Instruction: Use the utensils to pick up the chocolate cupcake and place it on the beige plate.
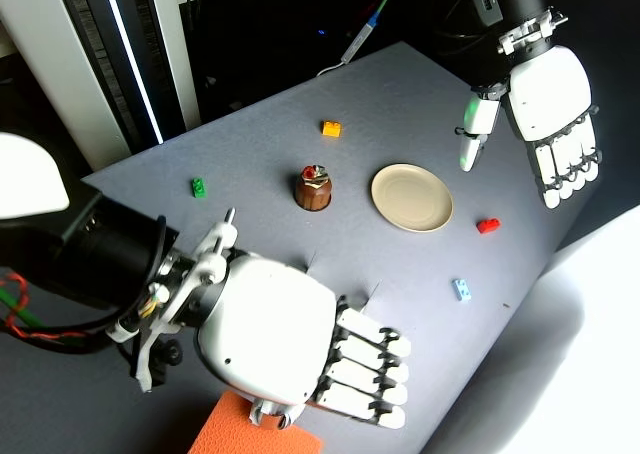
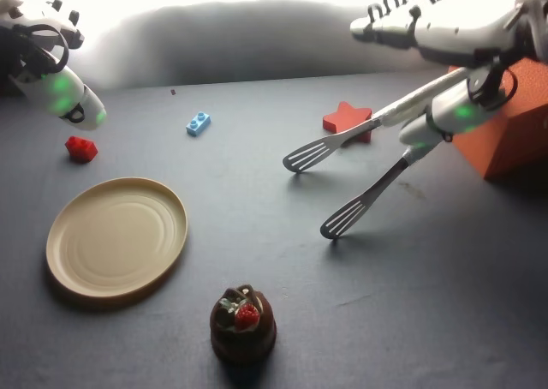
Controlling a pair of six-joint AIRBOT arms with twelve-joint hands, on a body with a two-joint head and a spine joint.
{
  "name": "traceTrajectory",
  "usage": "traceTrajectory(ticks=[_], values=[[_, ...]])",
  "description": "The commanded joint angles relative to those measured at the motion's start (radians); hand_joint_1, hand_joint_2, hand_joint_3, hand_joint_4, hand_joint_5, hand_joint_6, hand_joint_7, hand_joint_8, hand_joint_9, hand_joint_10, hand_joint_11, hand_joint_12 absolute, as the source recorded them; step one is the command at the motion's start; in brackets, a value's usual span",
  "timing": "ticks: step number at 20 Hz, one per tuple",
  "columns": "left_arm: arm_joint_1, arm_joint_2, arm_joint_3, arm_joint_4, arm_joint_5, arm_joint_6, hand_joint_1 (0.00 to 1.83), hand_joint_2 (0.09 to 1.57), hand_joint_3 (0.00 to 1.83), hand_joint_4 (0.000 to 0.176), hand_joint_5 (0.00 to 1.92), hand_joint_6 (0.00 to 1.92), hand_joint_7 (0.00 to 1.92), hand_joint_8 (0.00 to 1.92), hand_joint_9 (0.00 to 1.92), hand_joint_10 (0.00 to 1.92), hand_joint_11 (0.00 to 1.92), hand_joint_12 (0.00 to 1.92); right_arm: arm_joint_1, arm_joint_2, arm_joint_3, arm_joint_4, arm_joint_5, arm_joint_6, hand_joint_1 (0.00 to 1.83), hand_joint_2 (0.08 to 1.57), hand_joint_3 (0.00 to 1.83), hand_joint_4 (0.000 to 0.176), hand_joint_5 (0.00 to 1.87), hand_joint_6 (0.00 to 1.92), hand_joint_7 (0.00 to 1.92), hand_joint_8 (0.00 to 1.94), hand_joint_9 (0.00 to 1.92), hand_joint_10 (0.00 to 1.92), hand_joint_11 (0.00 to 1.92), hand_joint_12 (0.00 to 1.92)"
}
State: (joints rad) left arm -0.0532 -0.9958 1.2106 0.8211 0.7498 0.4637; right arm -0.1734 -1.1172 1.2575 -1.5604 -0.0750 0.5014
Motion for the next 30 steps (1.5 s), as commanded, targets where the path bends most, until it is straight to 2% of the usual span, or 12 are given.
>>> traceTrajectory(ticks=[1,4,5,9,12,14,15,16,17,19,25,30], values=[[-0.015,0.006,-0.003,0.071,-0.028,0.006,0.25,1.11,0.0,0.0,0.03,0.0,0.04,0.0,0.03,0.0,0.0,0.01,0.017,0.011,-0.008,-0.006,-0.009,-0.007,0.73,0.97,0.0,0.0,0.0,0.0,0.0,0.0,0.0,0.0,0.0,0.0],[-0.018,0.008,-0.014,0.081,-0.022,0.03,0.23,1.11,0.0,0.0,0.03,0.01,0.05,0.01,0.04,0.01,0.02,0.01,0.055,0.023,-0.029,-0.006,-0.042,-0.054,0.73,0.98,0.0,0.0,0.0,0.0,0.0,0.0,0.0,0.0,0.0,0.0],[-0.018,0.009,-0.014,0.081,-0.02,0.032,0.23,1.11,0.0,0.0,0.04,0.01,0.05,0.01,0.05,0.01,0.03,0.02,0.058,0.023,-0.03,-0.006,-0.056,-0.069,0.78,0.97,0.0,0.0,0.0,0.0,0.0,0.0,0.0,0.0,0.0,0.0],[-0.026,0.001,-0.012,0.072,-0.006,0.065,0.24,1.11,0.0,0.0,0.06,0.01,0.06,0.01,0.06,0.01,0.03,0.03,0.036,0.012,-0.032,-0.006,-0.15,-0.126,0.83,0.98,0.0,0.0,0.0,0.0,0.0,0.0,0.0,0.0,0.0,0.0],[-0.026,0.001,-0.015,0.065,0.0,0.081,0.22,1.11,0.0,0.0,0.05,0.0,0.05,0.0,0.05,0.0,0.02,0.03,0.075,0.005,-0.04,0.414,-0.192,-0.5,0.85,0.95,0.0,0.0,0.0,0.0,0.0,0.0,0.0,0.0,0.0,0.0],[-0.026,0.001,-0.013,0.065,0.006,0.083,0.22,1.12,0.0,0.0,0.03,0.0,0.03,0.0,0.01,0.0,0.0,0.0,0.104,0.004,-0.041,0.485,-0.22,-0.551,0.88,0.98,0.0,0.0,0.0,0.0,0.0,0.0,0.0,0.0,0.0,0.0],[-0.026,0.001,-0.012,0.065,0.016,0.083,0.23,1.12,0.0,0.0,0.03,0.0,0.03,0.0,0.02,0.0,0.0,0.0,0.116,0.004,-0.046,0.542,-0.229,-0.594,0.83,0.98,0.0,0.0,0.0,0.0,0.0,0.0,0.0,0.0,0.0,0.0],[-0.028,0.0,-0.012,0.065,0.029,0.083,0.24,1.11,0.0,0.0,0.03,0.0,0.03,0.0,0.02,0.0,0.0,0.0,0.129,0.002,-0.053,0.651,-0.24,-0.677,0.82,0.98,0.0,0.0,0.0,0.0,0.0,0.0,0.0,0.0,0.0,0.0],[-0.028,0.0,-0.012,0.065,0.031,0.083,0.24,1.11,0.0,0.0,0.04,0.0,0.04,0.0,0.03,0.01,0.01,0.01,0.133,0.0,-0.055,0.681,-0.246,-0.699,0.87,0.96,0.0,0.0,0.0,0.0,0.0,0.0,0.0,0.0,0.0,0.0],[-0.028,-0.001,-0.012,0.064,0.04,0.075,0.23,1.12,0.0,0.0,0.04,0.0,0.04,0.0,0.03,0.01,0.02,0.01,0.143,-0.017,-0.055,0.688,-0.286,-0.739,0.78,0.96,0.0,0.0,0.0,0.0,0.0,0.0,0.0,0.0,0.0,0.0],[-0.031,-0.003,-0.007,0.064,0.045,0.043,0.23,1.13,0.01,0.0,0.04,0.01,0.04,0.01,0.04,0.01,0.01,0.01,0.141,-0.059,-0.035,0.688,-0.355,-0.83,0.75,0.98,0.01,0.0,0.0,0.0,0.0,0.0,0.0,0.0,0.0,0.0],[-0.032,-0.004,-0.006,0.053,0.045,0.038,0.23,1.13,0.0,0.0,0.03,0.0,0.04,0.0,0.03,0.0,0.0,0.01,0.13,-0.083,-0.004,0.793,-0.336,-0.92,0.76,0.95,0.0,0.0,0.0,0.0,0.0,0.0,0.0,0.0,0.0,0.0]])
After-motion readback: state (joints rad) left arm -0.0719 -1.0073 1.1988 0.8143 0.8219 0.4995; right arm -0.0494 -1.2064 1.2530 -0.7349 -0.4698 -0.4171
